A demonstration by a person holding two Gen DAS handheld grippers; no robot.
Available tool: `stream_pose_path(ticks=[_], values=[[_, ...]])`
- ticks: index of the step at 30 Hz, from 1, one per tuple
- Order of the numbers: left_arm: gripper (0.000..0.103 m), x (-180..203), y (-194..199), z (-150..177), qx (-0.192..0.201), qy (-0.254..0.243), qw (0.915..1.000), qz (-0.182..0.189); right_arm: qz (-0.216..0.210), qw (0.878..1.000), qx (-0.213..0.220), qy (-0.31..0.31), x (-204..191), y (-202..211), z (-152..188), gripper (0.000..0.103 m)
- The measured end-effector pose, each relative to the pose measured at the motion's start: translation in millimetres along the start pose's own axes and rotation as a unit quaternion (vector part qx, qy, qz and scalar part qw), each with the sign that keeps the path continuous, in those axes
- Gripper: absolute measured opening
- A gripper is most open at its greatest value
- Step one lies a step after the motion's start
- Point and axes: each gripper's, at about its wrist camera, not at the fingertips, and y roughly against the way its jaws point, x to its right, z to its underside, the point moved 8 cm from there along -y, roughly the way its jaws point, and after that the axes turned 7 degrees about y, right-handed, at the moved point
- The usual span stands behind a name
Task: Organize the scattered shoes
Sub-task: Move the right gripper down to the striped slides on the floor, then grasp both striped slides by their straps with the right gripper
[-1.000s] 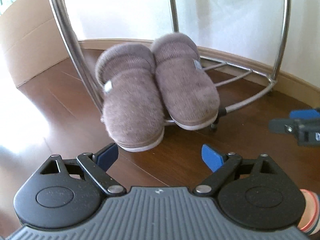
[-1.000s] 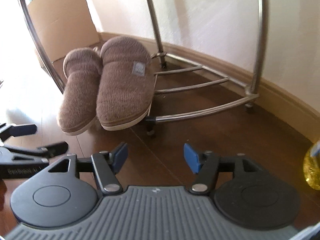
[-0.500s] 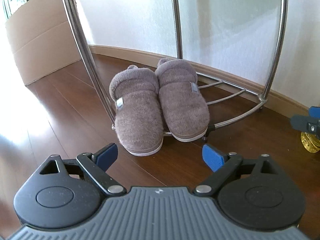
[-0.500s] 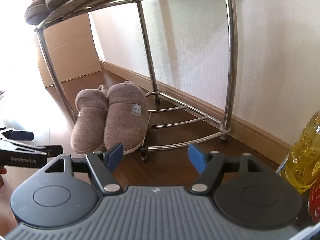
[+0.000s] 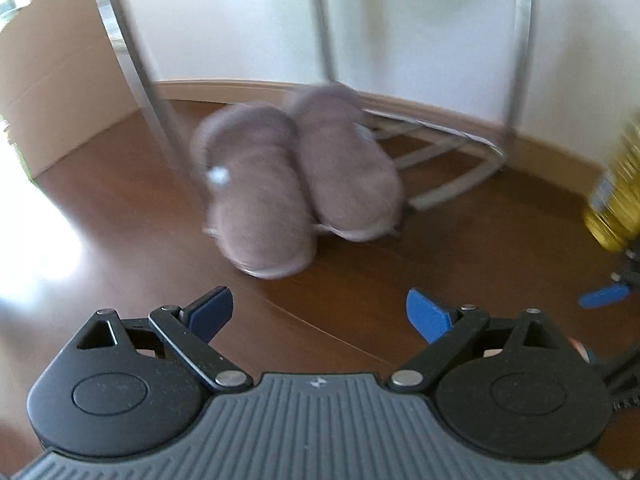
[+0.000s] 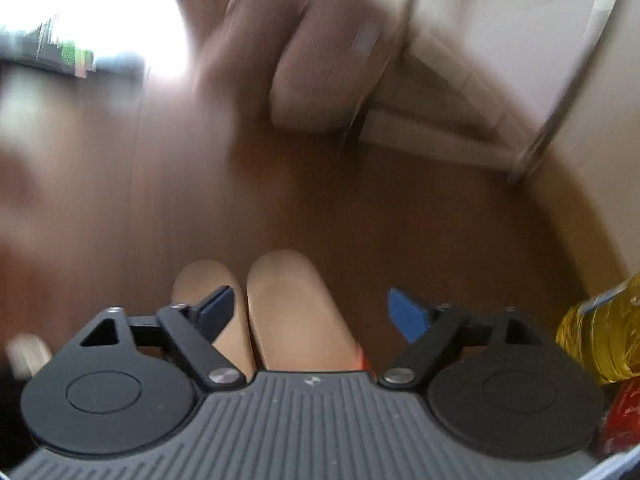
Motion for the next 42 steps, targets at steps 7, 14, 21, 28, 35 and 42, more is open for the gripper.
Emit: stream_pose_path(ticks=[7,14,21,28,35,42], values=[[0.083,63,-38,68,0.009,-0.216,0.9728,0.084,-0.033,0.999,0.017,-0.036,-9,0,92,0.065],[0.060,134,-64,105,-0.006,-0.439,0.8826,0.169,-0.049,0.999,0.010,0.018,-46,-22,141,0.055],[0.052,171,-72,129,-0.024,-0.576,0.7899,0.210,-0.048,0.997,0.041,0.038,-48,-33,129,0.057],[0.052,199,-62,134,-0.059,-0.604,0.7429,0.283,-0.076,0.994,0.070,0.040,-44,-33,133,0.057],[0.042,219,-71,139,-0.091,-0.598,0.7237,0.332,-0.077,0.991,0.100,0.052,-42,-35,139,0.056],[0.042,214,-67,137,-0.090,-0.581,0.7318,0.345,-0.076,0.987,0.121,0.067,-36,-30,151,0.054]])
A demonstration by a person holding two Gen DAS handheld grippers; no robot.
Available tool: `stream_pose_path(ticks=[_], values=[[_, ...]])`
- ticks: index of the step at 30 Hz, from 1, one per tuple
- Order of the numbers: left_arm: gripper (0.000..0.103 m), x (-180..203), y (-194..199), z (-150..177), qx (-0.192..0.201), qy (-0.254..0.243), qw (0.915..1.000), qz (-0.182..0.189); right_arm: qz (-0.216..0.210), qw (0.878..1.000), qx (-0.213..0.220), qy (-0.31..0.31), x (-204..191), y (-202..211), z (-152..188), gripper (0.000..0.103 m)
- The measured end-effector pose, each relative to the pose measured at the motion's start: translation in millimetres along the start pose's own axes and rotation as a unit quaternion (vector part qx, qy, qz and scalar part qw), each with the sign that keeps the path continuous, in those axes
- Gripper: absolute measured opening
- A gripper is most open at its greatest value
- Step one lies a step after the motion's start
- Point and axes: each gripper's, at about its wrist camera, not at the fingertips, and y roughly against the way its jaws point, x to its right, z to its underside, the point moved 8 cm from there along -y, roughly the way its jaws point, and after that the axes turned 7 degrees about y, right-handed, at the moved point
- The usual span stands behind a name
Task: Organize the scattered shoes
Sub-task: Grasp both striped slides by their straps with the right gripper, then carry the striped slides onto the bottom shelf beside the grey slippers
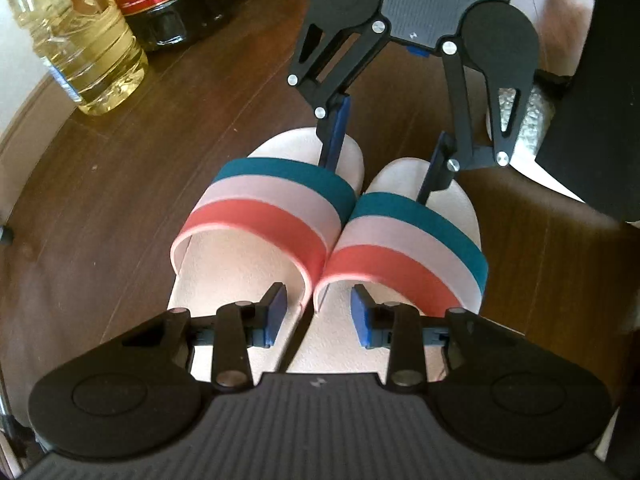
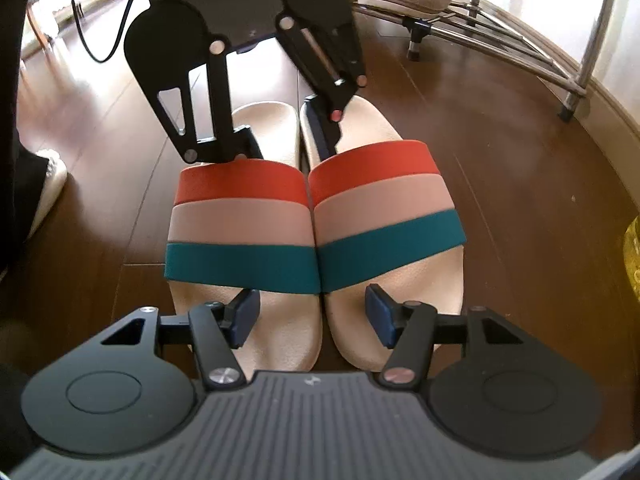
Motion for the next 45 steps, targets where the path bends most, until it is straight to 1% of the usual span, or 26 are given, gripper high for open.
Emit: stream_pose_path(ticks=[1,4,6,7,8,9,11,12,16,19,22,25,29,31,35,37,39,40,41,43,45], values=[[0.042,0,0,0,0.001,-0.001,1.0000,-0.001,0.000,1.000,0.002,0.004,-1,0,0,0.054],[0.034,4,1,-1,0.007,-0.015,0.9998,-0.008,0.009,0.999,0.022,0.045,-2,-3,-2,0.048],[0.025,7,3,-1,0.015,-0.020,0.9996,-0.016,0.008,0.998,0.031,0.054,-2,-2,-3,0.045],[0.022,7,2,-2,0.017,-0.019,0.9995,-0.019,0.010,0.998,0.033,0.056,-3,0,-3,0.042],[0.017,7,3,-3,0.020,-0.015,0.9994,-0.023,0.014,0.998,0.033,0.060,-3,0,-3,0.038],[0.014,8,4,-5,0.021,-0.009,0.9993,-0.027,0.019,0.997,0.032,0.062,-4,0,-3,0.036],[0.011,7,9,-8,0.030,0.003,0.9991,-0.029,0.021,0.997,0.034,0.063,-8,4,-3,0.026],[0.011,7,13,-10,0.034,0.012,0.9990,-0.025,0.020,0.997,0.039,0.058,-11,11,0,0.025],[0.011,6,28,-17,0.043,0.010,0.9986,-0.027,0.016,0.997,0.062,0.045,-10,27,-3,0.023],[0.012,-3,36,-27,0.043,0.004,0.9984,-0.037,0.024,0.996,0.071,0.038,-2,37,-9,0.023],[0.012,-16,44,-39,0.041,-0.004,0.9981,-0.047,0.043,0.995,0.086,0.028,14,48,-18,0.023],[0.012,-32,52,-55,0.028,-0.029,0.9975,-0.057,0.054,0.993,0.105,0.011,33,56,-25,0.023],[0.013,-54,59,-77,-0.004,-0.077,0.9948,-0.067,0.073,0.990,0.122,-0.005,52,63,-30,0.023],[0.014,-68,63,-84,-0.018,-0.098,0.9926,-0.069,0.085,0.988,0.127,-0.012,62,66,-36,0.023],[0.015,-99,68,-90,-0.039,-0.133,0.9870,-0.082,0.115,0.980,0.159,-0.045,91,64,-52,0.023],[0.015,-121,68,-89,-0.052,-0.154,0.9819,-0.096,0.128,0.975,0.173,-0.052,105,55,-60,0.023],[0.015,-150,64,-87,-0.071,-0.176,0.9753,-0.113,0.153,0.968,0.187,-0.064,128,36,-74,0.023],[0.015,-157,63,-87,-0.077,-0.182,0.9733,-0.118,0.158,0.967,0.189,-0.068,134,32,-78,0.023],[0.015,-174,60,-84,-0.087,-0.194,0.9692,-0.125,0.162,0.965,0.191,-0.072,139,27,-81,0.023],[0.015,-191,57,-82,-0.097,-0.207,0.9647,-0.132,0.180,0.960,0.194,-0.085,160,10,-95,0.023],[0.014,-217,49,-78,-0.108,-0.225,0.9575,-0.144,0.192,0.957,0.197,-0.094,175,-3,-105,0.023]])
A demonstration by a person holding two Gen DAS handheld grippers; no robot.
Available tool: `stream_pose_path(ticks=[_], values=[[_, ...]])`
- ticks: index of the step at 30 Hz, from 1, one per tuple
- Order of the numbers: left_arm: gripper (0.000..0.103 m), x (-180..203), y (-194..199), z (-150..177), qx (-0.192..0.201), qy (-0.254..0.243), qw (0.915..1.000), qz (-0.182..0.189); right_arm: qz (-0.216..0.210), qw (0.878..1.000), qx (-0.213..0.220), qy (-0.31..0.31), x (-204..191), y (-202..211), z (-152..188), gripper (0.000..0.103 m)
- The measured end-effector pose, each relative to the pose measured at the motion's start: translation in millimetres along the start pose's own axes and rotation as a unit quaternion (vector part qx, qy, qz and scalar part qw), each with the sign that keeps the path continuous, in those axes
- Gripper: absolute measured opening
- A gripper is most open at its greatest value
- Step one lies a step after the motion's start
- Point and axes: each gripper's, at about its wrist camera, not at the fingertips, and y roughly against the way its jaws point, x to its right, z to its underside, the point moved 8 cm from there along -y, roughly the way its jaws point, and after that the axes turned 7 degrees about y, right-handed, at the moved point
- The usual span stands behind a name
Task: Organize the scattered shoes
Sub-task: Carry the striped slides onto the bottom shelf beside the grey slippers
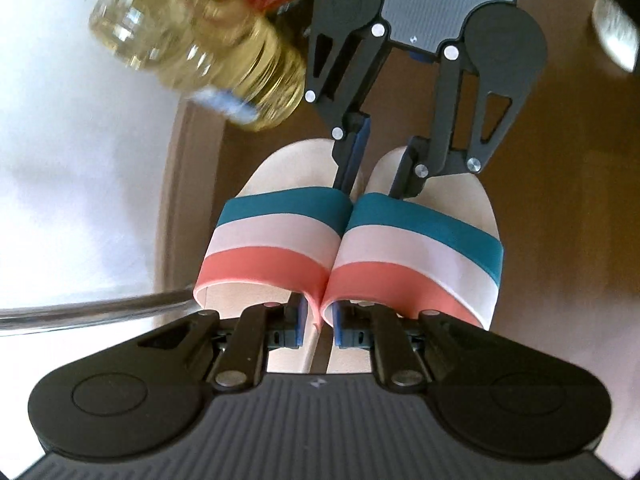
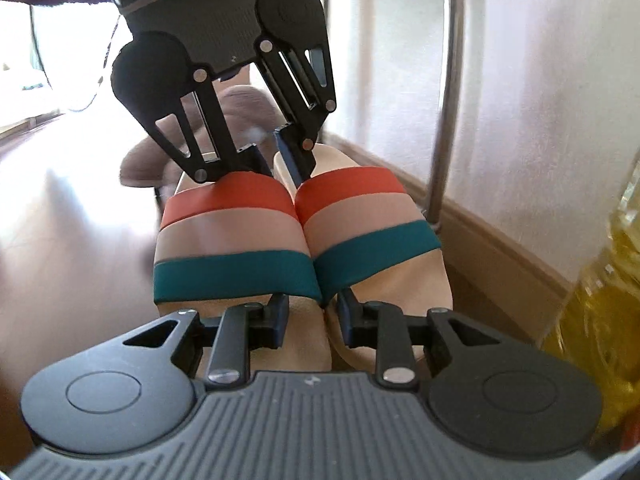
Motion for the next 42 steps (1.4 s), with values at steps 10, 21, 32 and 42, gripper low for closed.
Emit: stream_pose_path(ticks=[10,21,32,42], values=[[0.023,-39,-29,50,0.005,0.076,0.9953,-0.060,0.035,0.995,-0.061,-0.077,20,-88,-8,0.023],[0.050,43,68,137,0.099,0.568,0.8134,-0.075,0.040,0.996,-0.073,-0.022,8,-80,-24,0.023],[0.049,84,62,154,0.109,0.685,0.7198,-0.034,0.027,0.997,-0.049,0.060,-2,-121,-65,0.020],[0.049,72,54,142,0.115,0.686,0.7172,-0.037,0.007,0.997,-0.038,0.063,4,-153,-85,0.020]])
